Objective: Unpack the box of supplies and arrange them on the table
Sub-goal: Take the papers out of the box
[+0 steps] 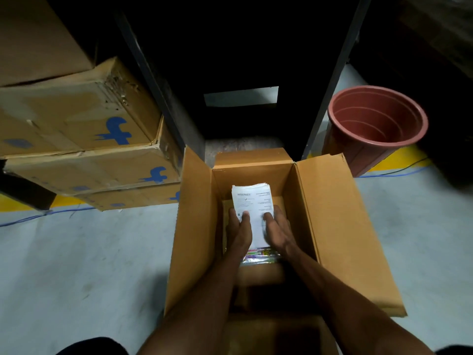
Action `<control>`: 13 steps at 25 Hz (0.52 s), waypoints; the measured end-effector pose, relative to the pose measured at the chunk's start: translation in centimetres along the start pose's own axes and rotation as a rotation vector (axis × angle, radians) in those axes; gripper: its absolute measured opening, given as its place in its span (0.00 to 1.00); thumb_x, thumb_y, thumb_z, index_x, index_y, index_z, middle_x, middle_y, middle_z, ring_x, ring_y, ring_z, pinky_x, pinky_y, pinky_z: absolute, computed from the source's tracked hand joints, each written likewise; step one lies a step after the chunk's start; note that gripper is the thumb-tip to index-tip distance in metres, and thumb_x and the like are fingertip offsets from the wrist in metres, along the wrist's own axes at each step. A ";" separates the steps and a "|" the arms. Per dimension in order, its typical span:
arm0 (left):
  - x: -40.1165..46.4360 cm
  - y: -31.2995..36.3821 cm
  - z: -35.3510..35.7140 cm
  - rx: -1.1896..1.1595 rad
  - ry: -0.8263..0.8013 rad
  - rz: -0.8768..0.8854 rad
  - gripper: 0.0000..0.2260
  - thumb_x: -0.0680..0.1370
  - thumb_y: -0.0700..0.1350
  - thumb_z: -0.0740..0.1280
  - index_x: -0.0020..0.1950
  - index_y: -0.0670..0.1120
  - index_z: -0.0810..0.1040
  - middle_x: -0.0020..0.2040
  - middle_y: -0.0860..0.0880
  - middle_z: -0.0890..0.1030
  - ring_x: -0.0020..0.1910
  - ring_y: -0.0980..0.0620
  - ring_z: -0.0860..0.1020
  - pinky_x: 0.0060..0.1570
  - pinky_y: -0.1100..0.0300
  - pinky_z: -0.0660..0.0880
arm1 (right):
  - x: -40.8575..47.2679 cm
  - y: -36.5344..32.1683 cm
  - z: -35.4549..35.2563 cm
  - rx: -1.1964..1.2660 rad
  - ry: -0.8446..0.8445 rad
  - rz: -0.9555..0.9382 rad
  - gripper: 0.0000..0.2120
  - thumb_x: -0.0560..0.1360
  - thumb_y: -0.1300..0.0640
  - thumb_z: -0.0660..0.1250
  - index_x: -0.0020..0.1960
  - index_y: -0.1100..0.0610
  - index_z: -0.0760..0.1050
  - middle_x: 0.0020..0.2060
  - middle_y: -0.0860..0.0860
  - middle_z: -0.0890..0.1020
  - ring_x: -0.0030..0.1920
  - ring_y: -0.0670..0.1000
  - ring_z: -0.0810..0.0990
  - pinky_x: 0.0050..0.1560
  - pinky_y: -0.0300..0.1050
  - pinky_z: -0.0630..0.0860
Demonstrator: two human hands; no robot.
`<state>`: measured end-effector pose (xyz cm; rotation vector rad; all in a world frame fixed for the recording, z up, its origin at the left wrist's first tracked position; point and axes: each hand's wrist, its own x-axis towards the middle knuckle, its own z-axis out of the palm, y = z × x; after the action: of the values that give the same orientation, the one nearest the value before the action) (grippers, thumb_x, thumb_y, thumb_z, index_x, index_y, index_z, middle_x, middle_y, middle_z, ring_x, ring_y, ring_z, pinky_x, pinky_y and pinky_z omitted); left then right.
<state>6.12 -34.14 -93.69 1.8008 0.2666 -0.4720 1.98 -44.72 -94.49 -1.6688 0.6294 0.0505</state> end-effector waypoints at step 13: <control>-23.0 23.8 -8.9 -0.088 -0.119 -0.385 0.15 0.84 0.56 0.56 0.68 0.51 0.69 0.60 0.45 0.80 0.50 0.47 0.82 0.48 0.52 0.82 | -20.7 -27.0 -8.2 0.065 -0.015 0.156 0.11 0.85 0.57 0.53 0.62 0.50 0.72 0.49 0.44 0.81 0.47 0.43 0.82 0.39 0.34 0.77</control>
<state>-2.90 -30.82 -60.81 1.6309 0.5466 -0.8226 -6.61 -42.97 -60.60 -1.5533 0.7411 0.1530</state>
